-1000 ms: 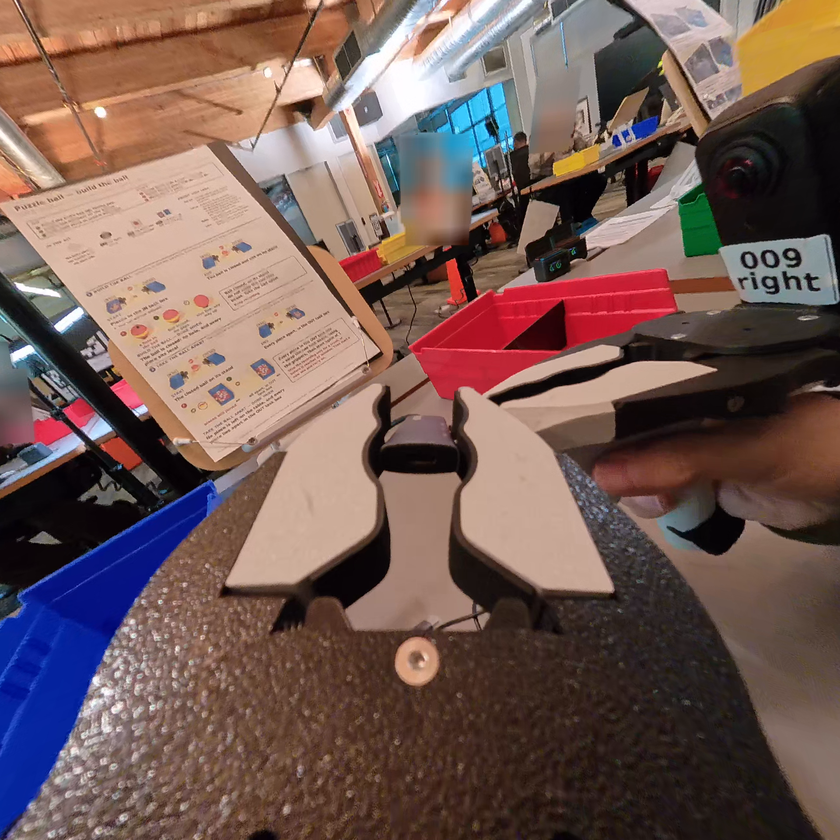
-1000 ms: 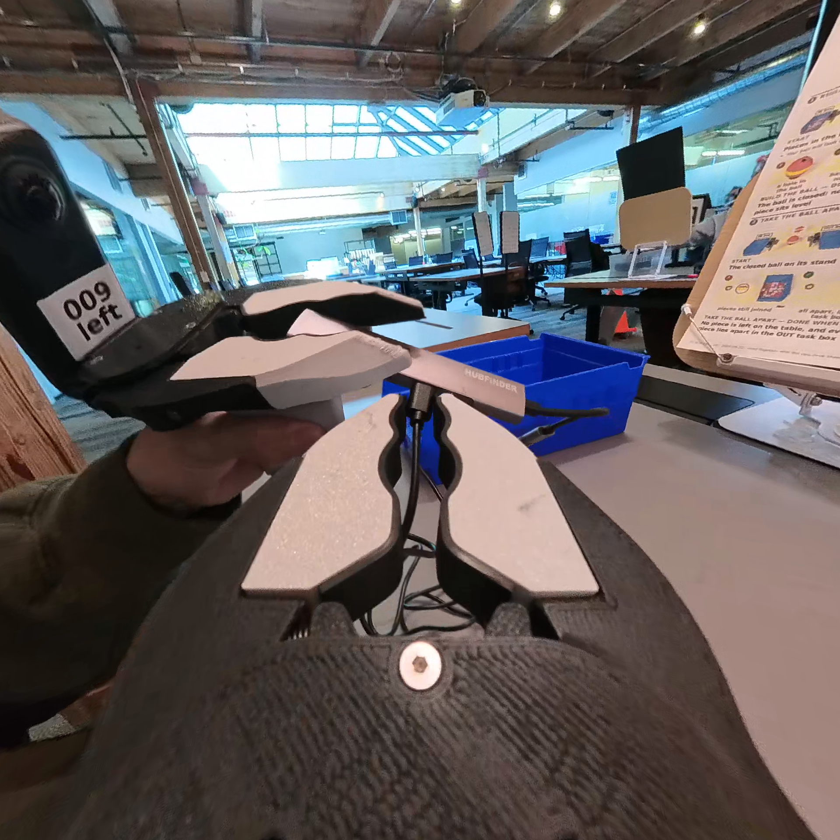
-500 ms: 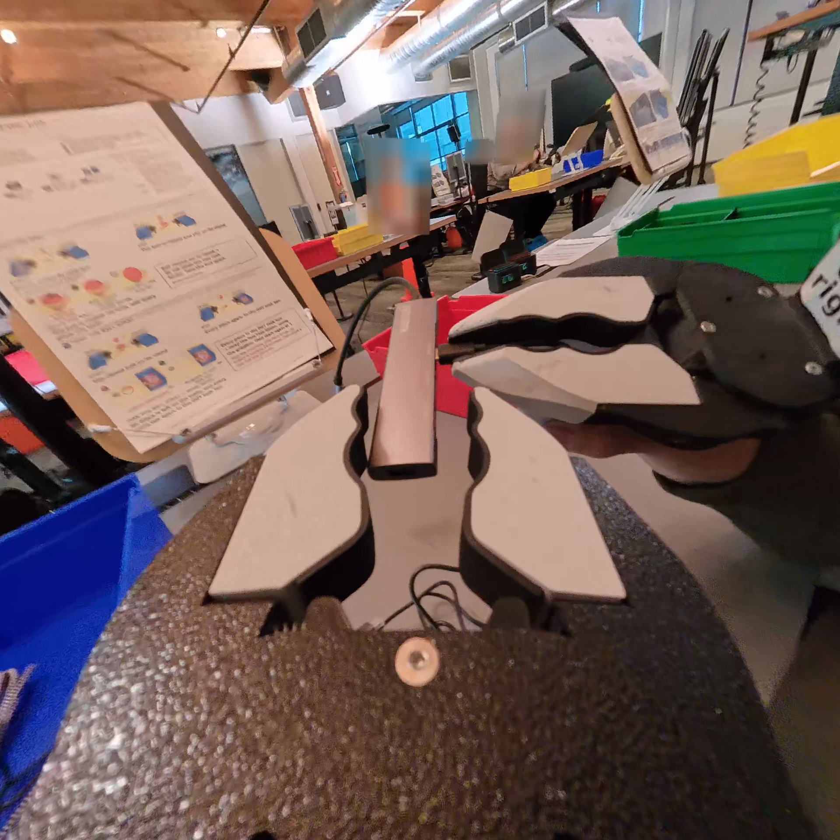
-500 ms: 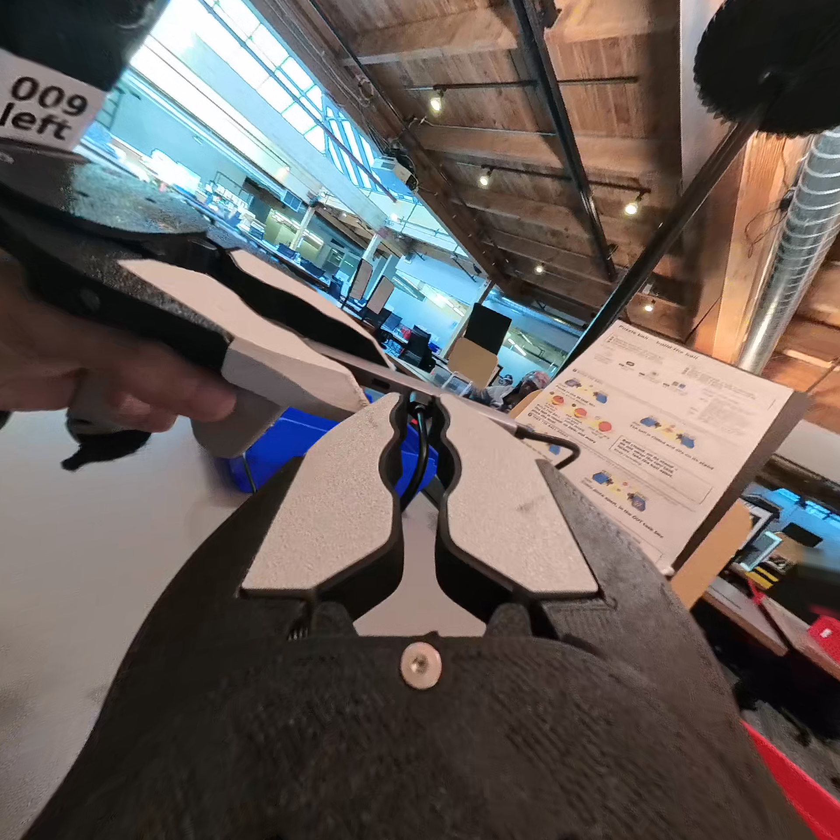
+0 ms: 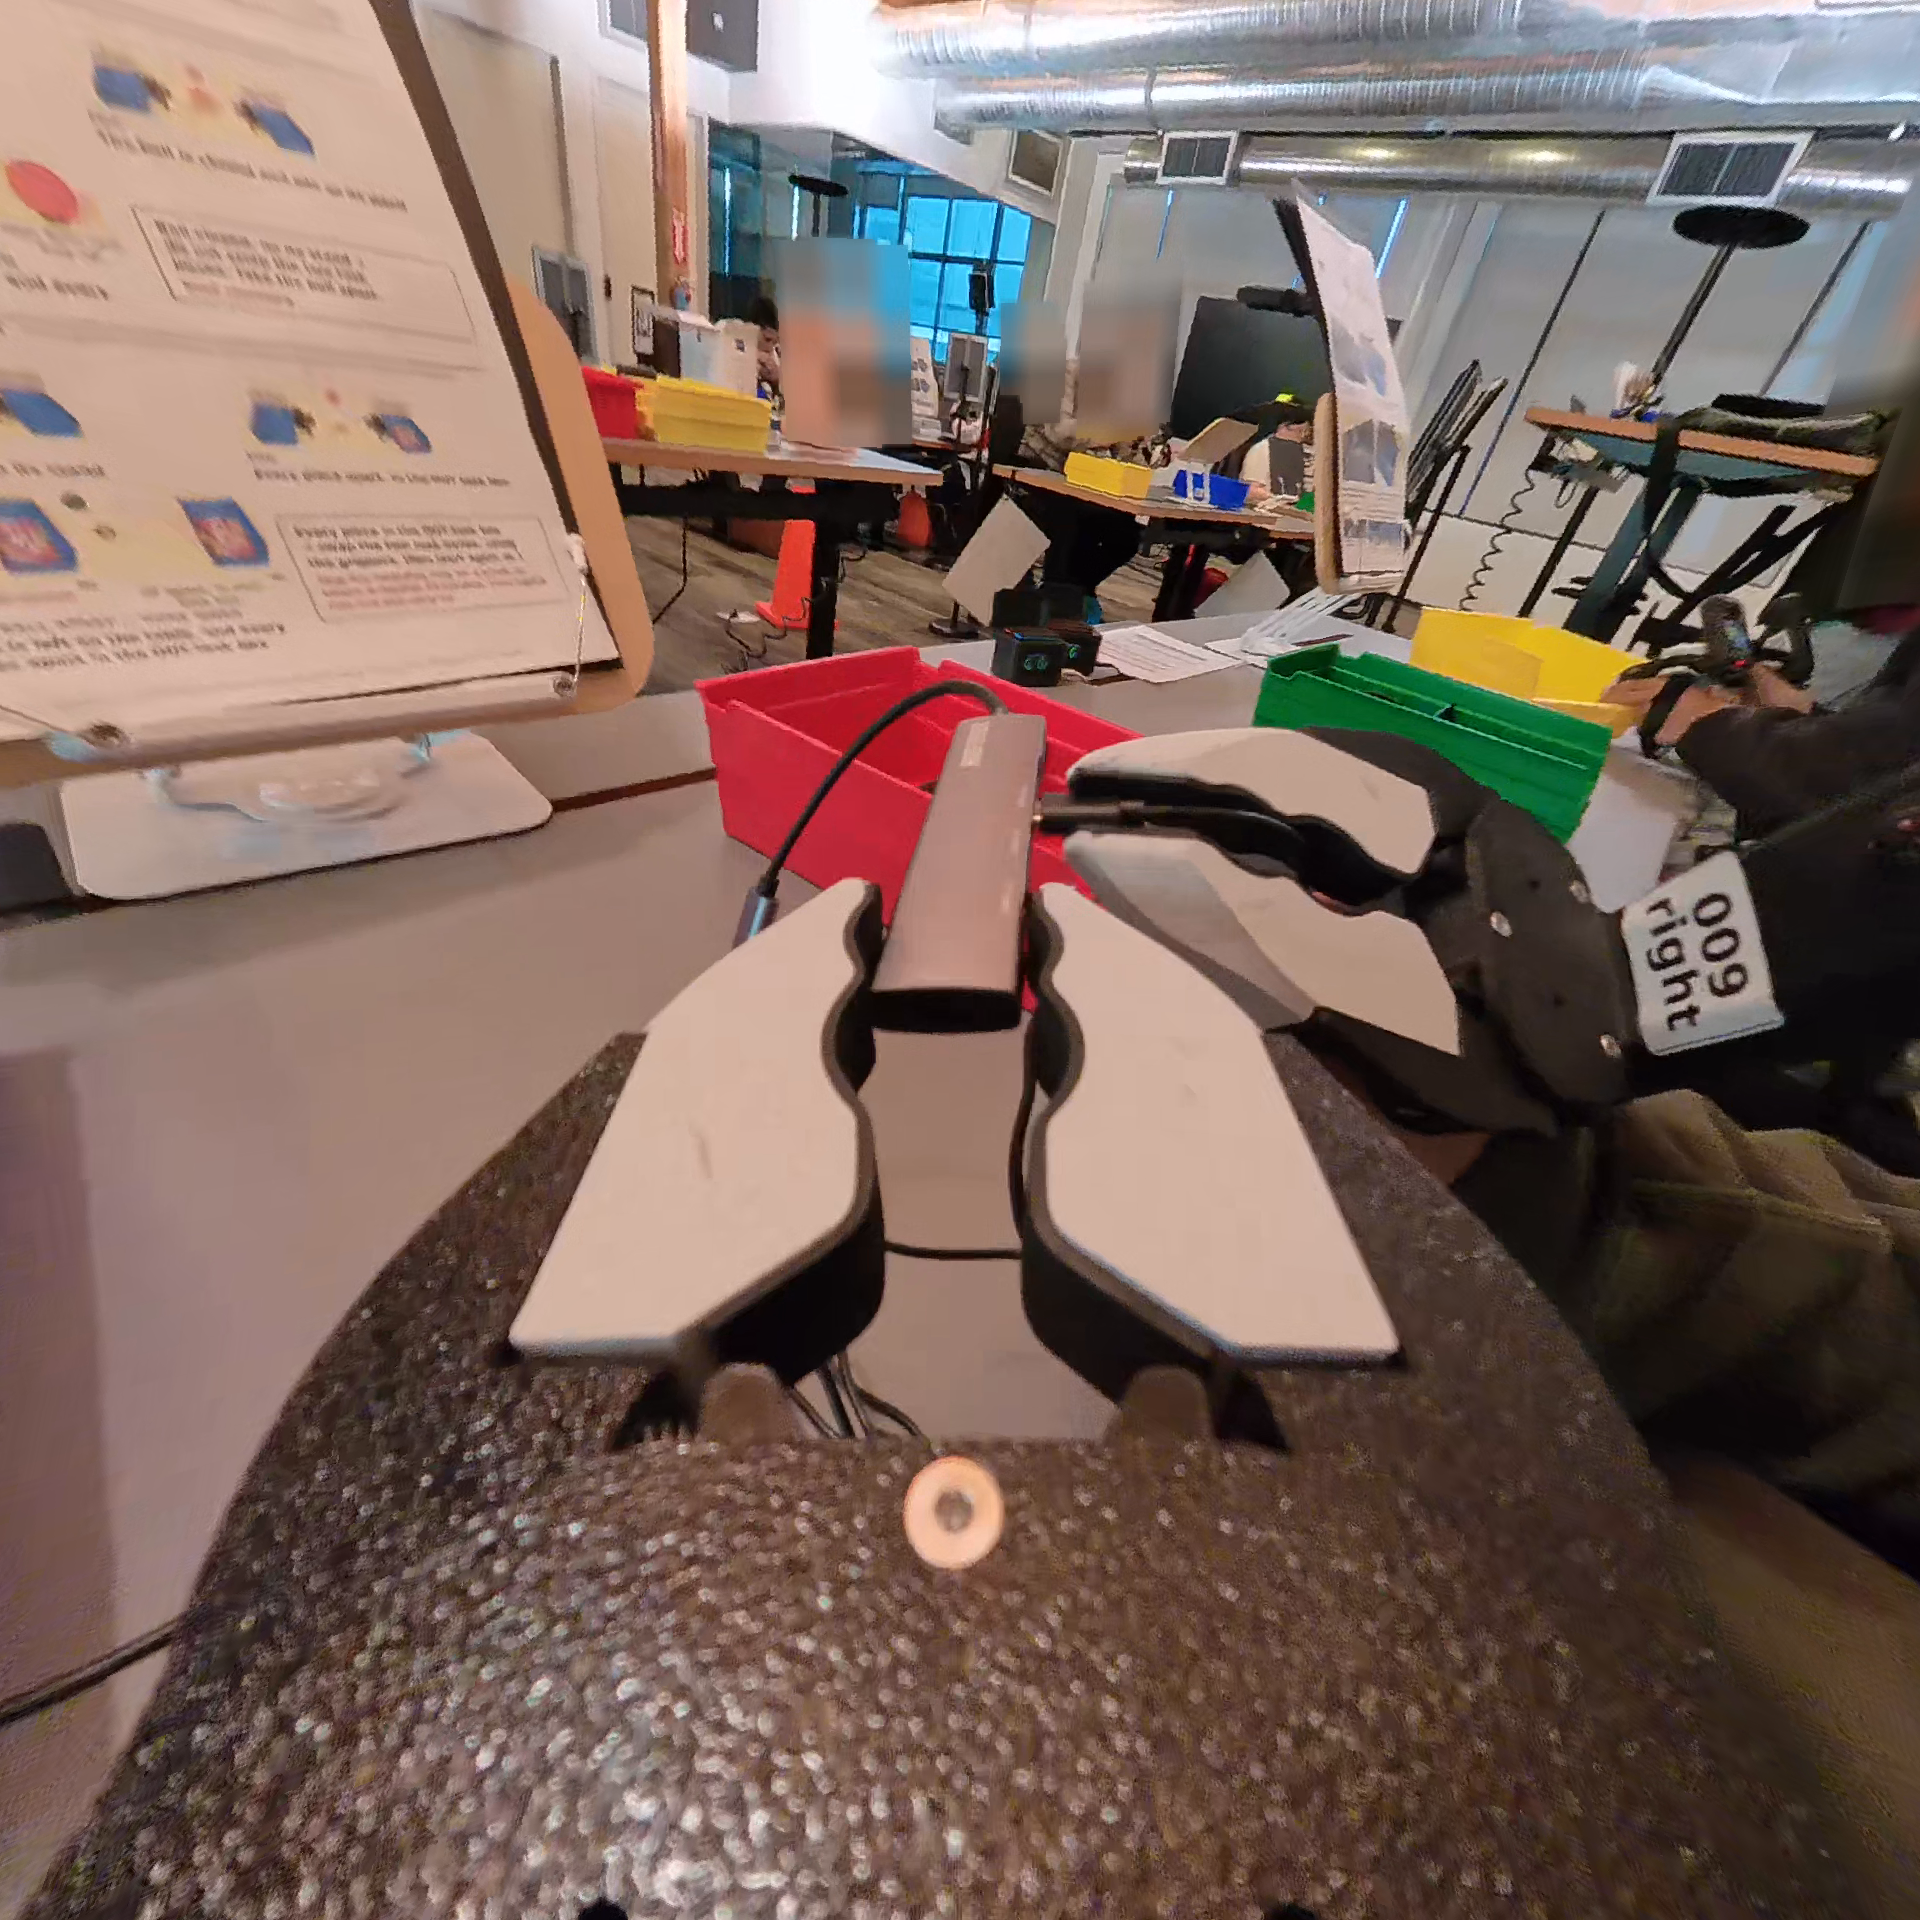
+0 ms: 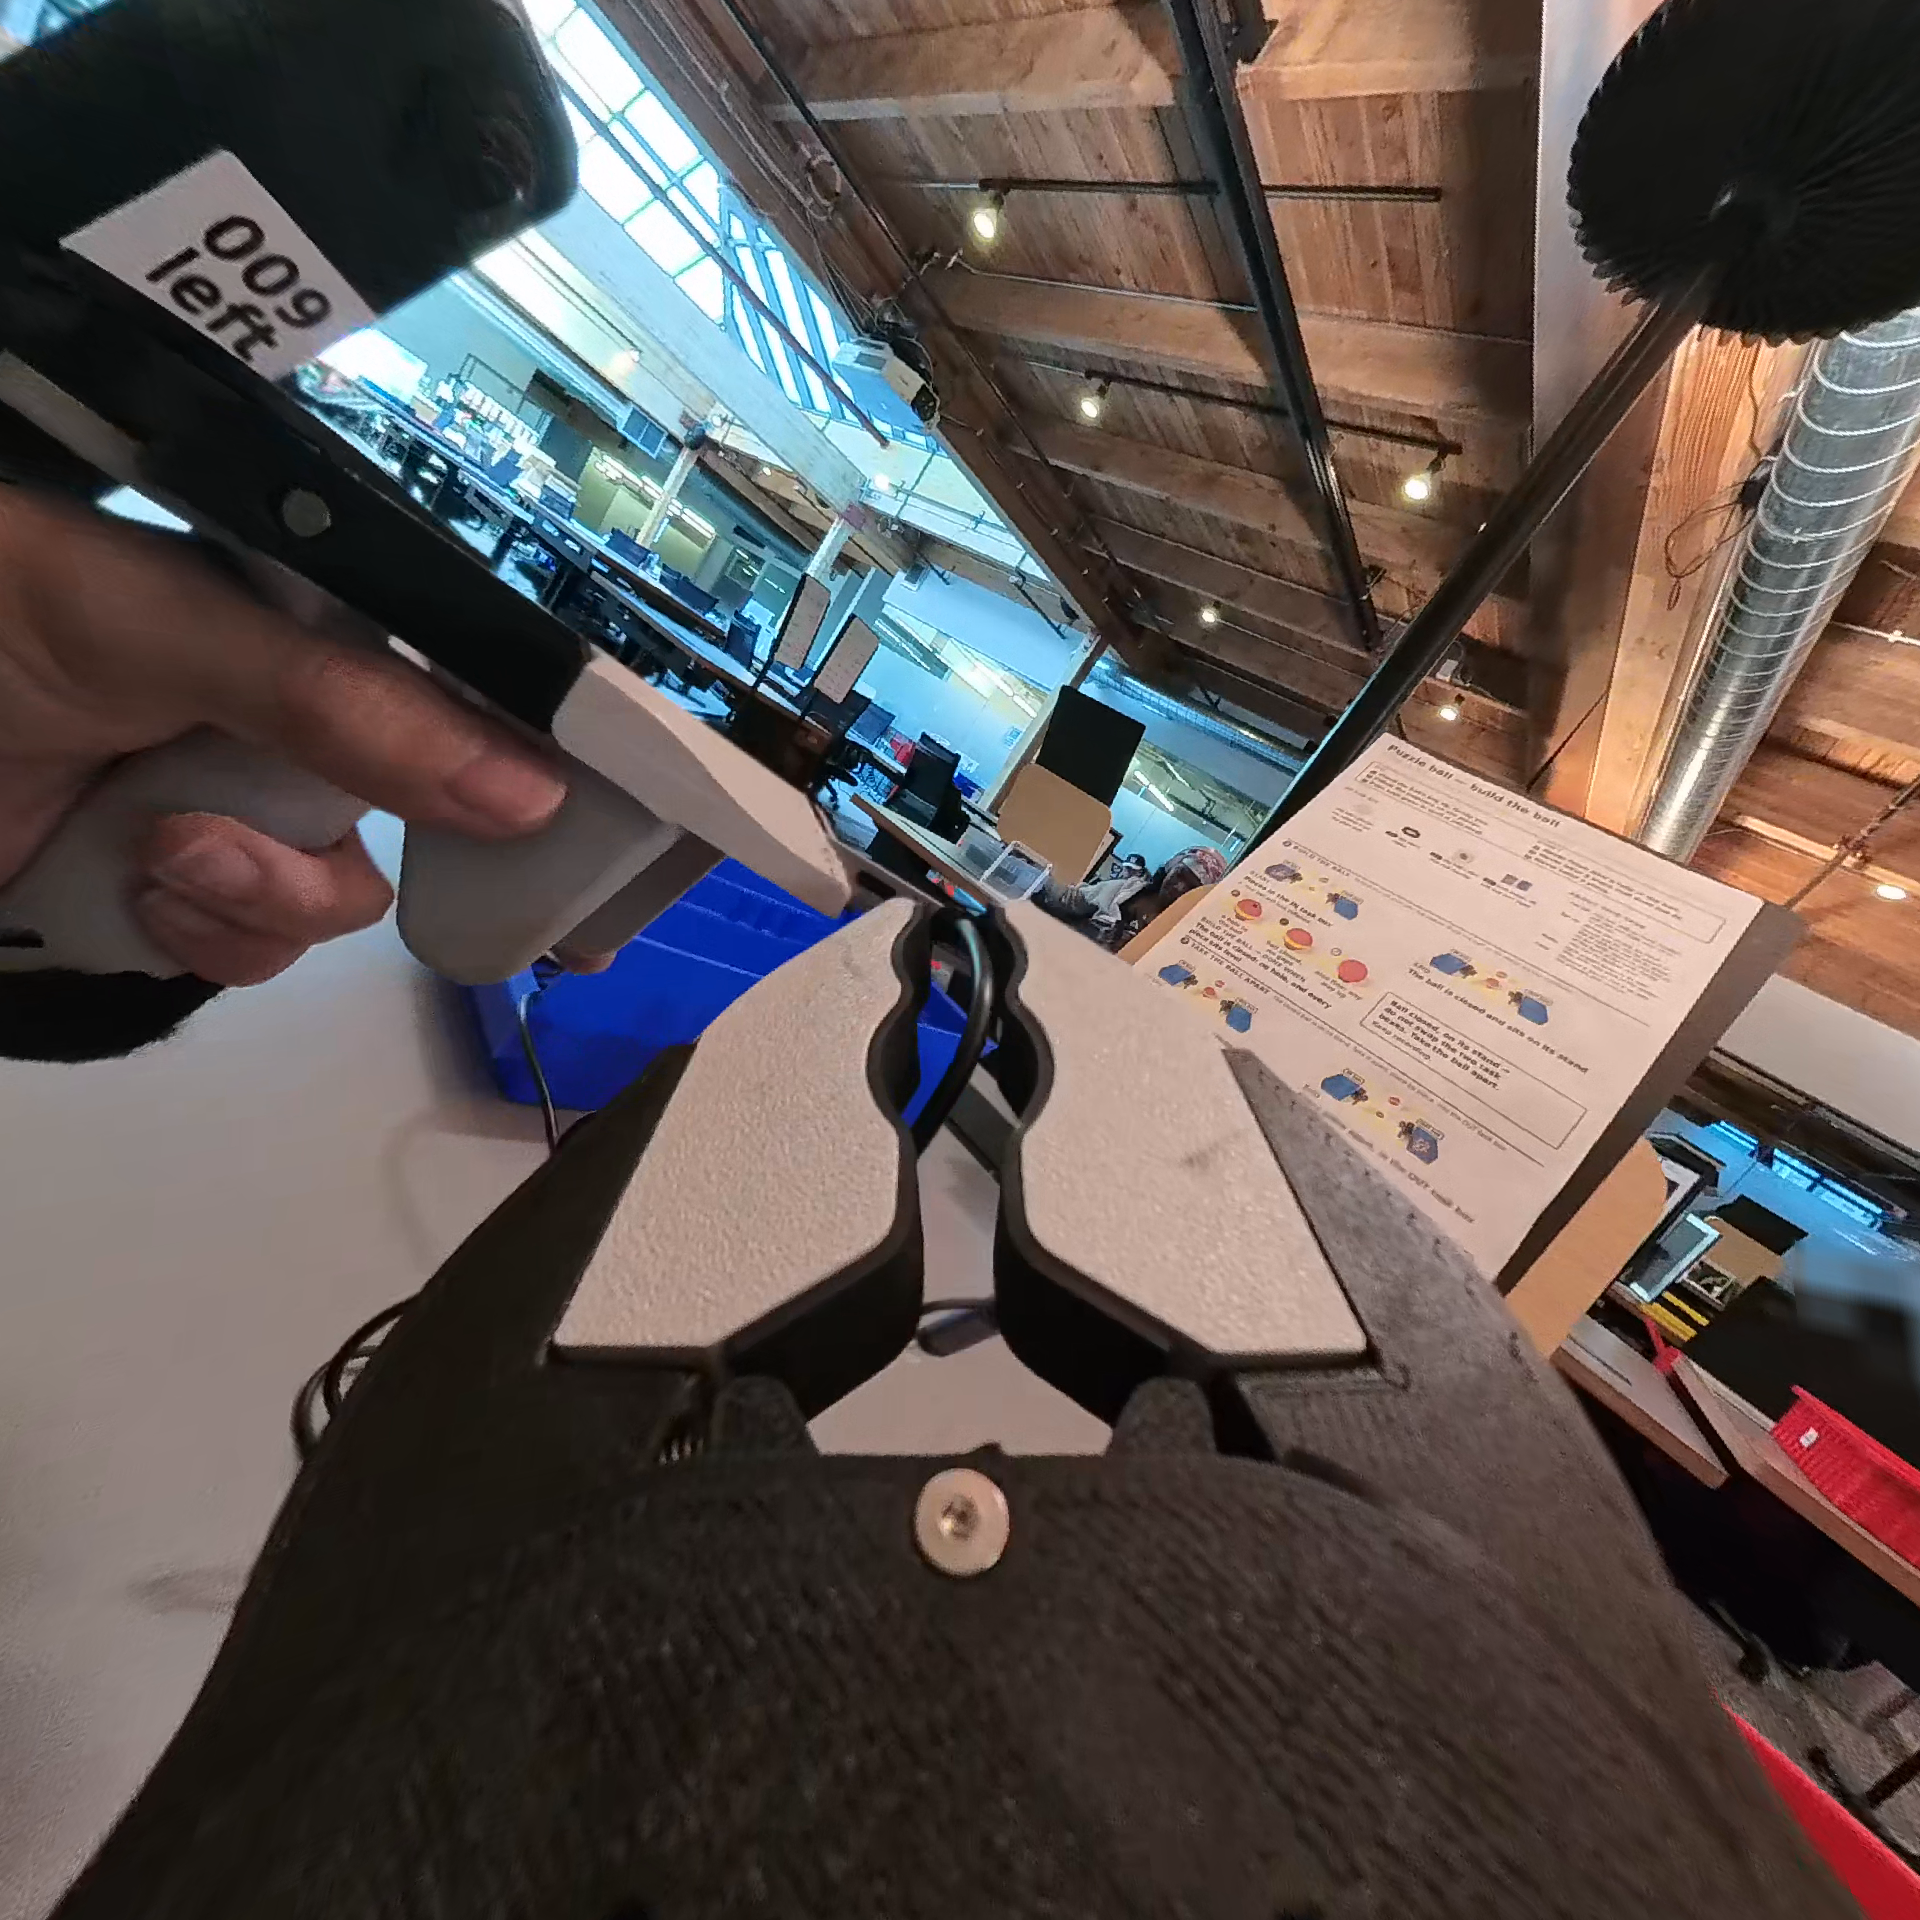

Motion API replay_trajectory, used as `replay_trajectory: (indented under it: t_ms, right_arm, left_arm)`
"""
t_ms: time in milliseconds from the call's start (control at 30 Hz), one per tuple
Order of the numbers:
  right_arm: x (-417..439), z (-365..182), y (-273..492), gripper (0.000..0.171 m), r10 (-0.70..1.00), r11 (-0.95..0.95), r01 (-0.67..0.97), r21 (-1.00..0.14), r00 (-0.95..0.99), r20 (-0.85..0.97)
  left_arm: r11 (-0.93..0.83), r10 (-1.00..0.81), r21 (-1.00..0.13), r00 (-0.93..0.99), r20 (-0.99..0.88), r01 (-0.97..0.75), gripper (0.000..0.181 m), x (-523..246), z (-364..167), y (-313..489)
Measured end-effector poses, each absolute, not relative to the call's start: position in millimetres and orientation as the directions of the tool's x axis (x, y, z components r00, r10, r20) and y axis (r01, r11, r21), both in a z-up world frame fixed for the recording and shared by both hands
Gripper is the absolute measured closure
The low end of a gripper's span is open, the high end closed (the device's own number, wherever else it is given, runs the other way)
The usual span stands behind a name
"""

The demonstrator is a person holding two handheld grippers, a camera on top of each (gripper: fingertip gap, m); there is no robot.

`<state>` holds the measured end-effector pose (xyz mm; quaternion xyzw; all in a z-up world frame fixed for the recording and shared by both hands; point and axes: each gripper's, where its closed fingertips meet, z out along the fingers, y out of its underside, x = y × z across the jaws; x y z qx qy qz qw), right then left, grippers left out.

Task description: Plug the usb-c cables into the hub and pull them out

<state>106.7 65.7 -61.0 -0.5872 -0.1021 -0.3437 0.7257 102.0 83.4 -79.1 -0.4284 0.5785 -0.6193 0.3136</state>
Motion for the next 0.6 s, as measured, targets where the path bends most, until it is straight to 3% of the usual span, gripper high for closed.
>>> replay_trajectory:
  t_ms: [400, 500, 600]
  right_arm:
    - [108.3, -72.6, 72.0, 0.161, -0.350, 0.000, 0.661, -0.750, 0.703, 0.619]
    - [113.1, -77.9, 75.0, 0.161, -0.346, 0.013, 0.550, -0.835, 0.786, 0.512]
    - [116.5, -75.3, 72.8, 0.156, -0.342, 0.125, 0.354, -0.927, 0.892, 0.294]
  left_arm:
    - [-0.251, -0.811, -0.930, -0.466, 0.354, -0.269, 0.158, 103.1, -95.0, 87.4]
    - [-0.155, -0.870, -0.970, -0.439, 0.224, -0.186, 0.158, 107.8, -95.9, 92.8]
    - [0.127, -0.953, -0.990, -0.283, -0.107, -0.055, 0.158, 114.0, -93.2, 106.6]
